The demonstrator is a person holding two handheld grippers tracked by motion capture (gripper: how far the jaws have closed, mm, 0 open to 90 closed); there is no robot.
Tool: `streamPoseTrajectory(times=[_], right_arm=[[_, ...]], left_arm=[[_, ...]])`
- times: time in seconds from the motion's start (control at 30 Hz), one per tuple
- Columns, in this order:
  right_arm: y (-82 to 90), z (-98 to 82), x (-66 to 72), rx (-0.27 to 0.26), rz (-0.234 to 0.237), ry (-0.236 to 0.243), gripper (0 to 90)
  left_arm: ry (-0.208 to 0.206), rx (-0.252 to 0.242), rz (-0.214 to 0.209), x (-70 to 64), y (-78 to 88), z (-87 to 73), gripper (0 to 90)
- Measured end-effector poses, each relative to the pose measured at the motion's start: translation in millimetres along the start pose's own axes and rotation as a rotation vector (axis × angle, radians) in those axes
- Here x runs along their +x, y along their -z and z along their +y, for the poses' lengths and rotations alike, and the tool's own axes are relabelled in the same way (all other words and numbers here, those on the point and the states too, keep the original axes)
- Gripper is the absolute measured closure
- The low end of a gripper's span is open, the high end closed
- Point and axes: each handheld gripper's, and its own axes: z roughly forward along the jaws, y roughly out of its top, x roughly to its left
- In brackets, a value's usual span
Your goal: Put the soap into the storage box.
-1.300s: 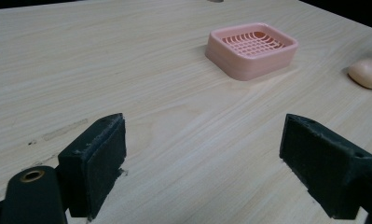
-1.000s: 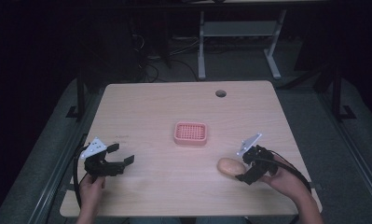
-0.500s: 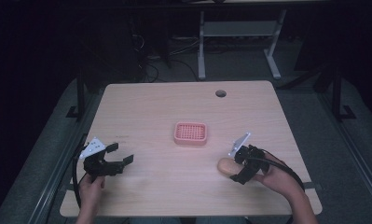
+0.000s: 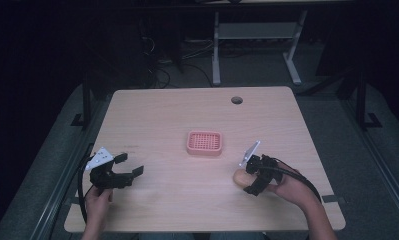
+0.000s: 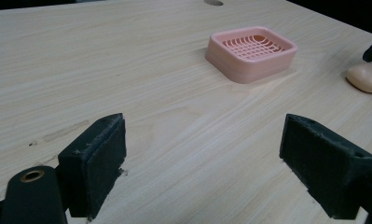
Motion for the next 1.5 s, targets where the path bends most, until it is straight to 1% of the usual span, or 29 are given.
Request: streamPoseTrajectory(times=[0.07,0.1,0.3,0.43,0.5,0.7,0.77,0.8,1.0,1.1,1.23,1.33,1.47,1.5], right_arm=[[-1.7,0.7,-1.7,0.009,-0.001,0.007,18.0],[-2.1,1.4,-1.8,0.018,0.001,0.002,20.3],[-7.8,5.4,-4.2,0.05,-0.002,0.008,21.3],[-9.9,7.5,-4.5,0.061,-0.005,0.013,22.6],[-10.8,8.4,-5.1,0.067,-0.003,0.022,25.0],[-12.0,9.8,-5.4,0.078,0.004,0.024,28.0],[-11.9,10.3,-5.4,0.081,0.012,0.028,31.1],[-11.7,10.5,-5.6,0.081,0.008,0.038,31.1],[-11.8,12.1,-5.6,0.093,0.013,0.045,31.5],[-11.7,12.8,-4.8,0.099,0.008,0.054,31.7],[-11.2,13.0,-4.8,0.1,-0.001,0.061,31.9],[-9.4,13.4,-5.2,0.088,0.005,0.062,31.9],[-6.1,14.2,-6.9,0.068,-0.014,0.054,31.9],[-5.6,14.5,-7.5,0.067,-0.015,0.053,31.9]], left_arm=[[0.002,0.0,0.002,0.2,0.2,0.0,14.3],[0.004,-0.002,0.003,0.3,0.3,0.1,14.3],[0.005,-0.003,0.005,0.5,0.3,0.0,14.3],[0.006,-0.004,0.005,0.7,0.5,0.0,14.3],[0.006,-0.004,0.005,0.7,0.6,0.1,14.3],[0.006,-0.005,0.004,1.3,0.7,-0.1,14.3],[0.008,-0.006,0.003,1.3,0.5,-0.1,14.3],[0.006,-0.005,0.003,1.3,0.7,-0.1,14.3],[0.011,-0.007,0.006,1.9,1.1,-0.1,14.2],[0.011,-0.008,0.005,2.3,1.3,-0.2,14.3],[0.009,-0.009,0.006,2.8,2.1,-0.2,14.3],[0.007,-0.009,0.005,3.0,2.0,-0.2,14.3],[0.002,-0.006,0.006,3.2,2.4,-0.3,14.2],[0.01,-0.007,0.005,2.7,2.4,-0.5,14.3]])
